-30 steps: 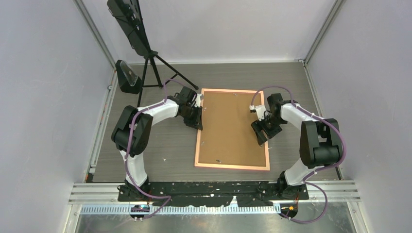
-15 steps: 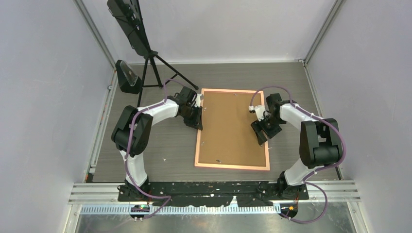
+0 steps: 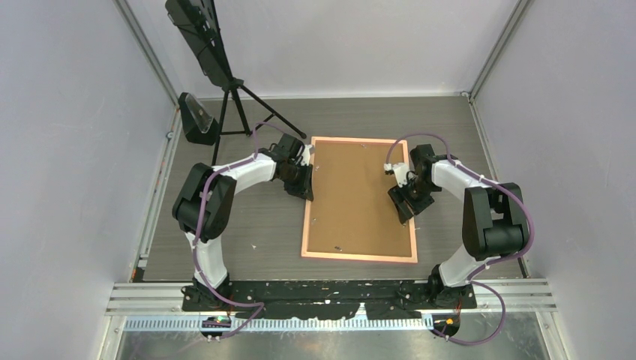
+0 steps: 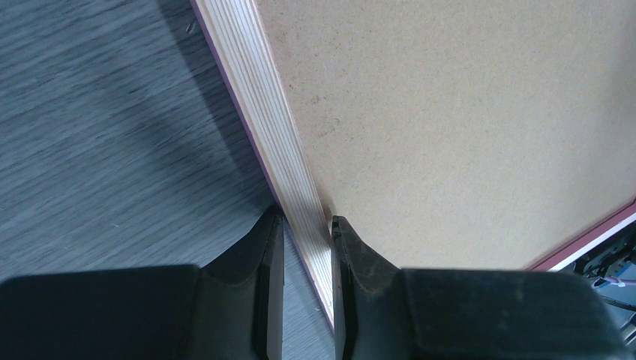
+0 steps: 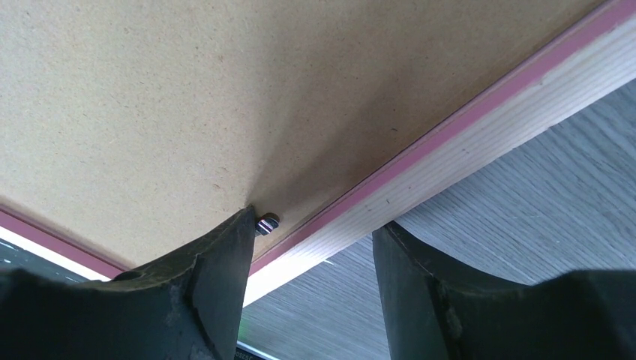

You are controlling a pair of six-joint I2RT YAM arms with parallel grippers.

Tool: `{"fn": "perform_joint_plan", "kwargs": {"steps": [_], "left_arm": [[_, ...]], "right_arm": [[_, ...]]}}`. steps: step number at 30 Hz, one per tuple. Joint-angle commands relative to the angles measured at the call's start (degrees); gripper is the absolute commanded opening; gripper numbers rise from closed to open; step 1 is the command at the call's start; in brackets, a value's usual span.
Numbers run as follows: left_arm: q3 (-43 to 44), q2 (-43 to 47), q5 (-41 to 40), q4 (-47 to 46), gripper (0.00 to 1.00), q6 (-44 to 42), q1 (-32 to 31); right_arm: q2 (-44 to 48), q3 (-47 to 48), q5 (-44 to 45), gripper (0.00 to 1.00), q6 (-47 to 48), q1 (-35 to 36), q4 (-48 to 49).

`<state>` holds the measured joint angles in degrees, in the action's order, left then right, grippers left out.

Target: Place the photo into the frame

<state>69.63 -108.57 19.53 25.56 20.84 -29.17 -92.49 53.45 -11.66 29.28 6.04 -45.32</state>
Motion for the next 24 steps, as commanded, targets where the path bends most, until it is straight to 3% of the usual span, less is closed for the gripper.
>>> {"fn": "perform_joint_plan", "kwargs": {"steps": [1,14,24], "left_arm": [[0.6,-0.9,-0.2,-1.6,0.00,-1.3,0.2],[0.3,-0.8,-0.3,-1.7,0.00,-1.4,0.2],[0.3,-1.0,0.1,-1.8,0.00,-1.3,0.2]], "right_arm": [[1.5,0.5,7.5,0.62,-0.4,-0.6,3.0],[1.6,0.8,9.4,0.62,-2.8,-2.9,3.6],[1.4,1.1,8.2,0.56,-4.0,-5.1,3.1]]}}
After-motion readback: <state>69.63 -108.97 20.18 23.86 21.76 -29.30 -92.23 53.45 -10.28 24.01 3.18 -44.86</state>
